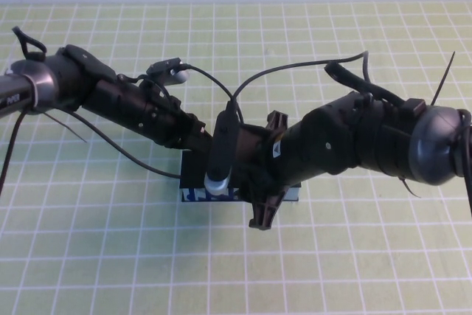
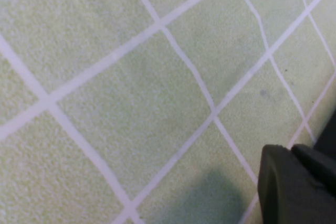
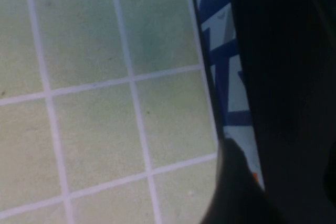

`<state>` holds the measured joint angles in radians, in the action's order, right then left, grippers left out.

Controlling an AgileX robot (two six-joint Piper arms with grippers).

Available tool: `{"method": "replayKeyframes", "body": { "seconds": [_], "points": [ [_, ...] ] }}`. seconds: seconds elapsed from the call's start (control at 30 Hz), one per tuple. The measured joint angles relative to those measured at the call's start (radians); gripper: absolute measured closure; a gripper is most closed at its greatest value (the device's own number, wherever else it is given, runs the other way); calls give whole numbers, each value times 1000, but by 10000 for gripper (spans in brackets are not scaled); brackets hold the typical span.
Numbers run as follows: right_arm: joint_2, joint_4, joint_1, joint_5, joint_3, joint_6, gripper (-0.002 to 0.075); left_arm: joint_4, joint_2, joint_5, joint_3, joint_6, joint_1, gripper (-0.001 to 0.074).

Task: Take glasses out of glasses case
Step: Pick up the glasses from the glasses case

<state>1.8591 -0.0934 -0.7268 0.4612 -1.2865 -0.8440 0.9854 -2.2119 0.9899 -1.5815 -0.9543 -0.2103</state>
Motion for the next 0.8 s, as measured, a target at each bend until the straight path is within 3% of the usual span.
{"method": "replayKeyframes", "body": {
  "seconds": [0.8],
  "points": [
    [69, 184, 0, -98, -3, 0, 456, 0, 0, 5, 0, 0, -2, 739]
  ]
}}
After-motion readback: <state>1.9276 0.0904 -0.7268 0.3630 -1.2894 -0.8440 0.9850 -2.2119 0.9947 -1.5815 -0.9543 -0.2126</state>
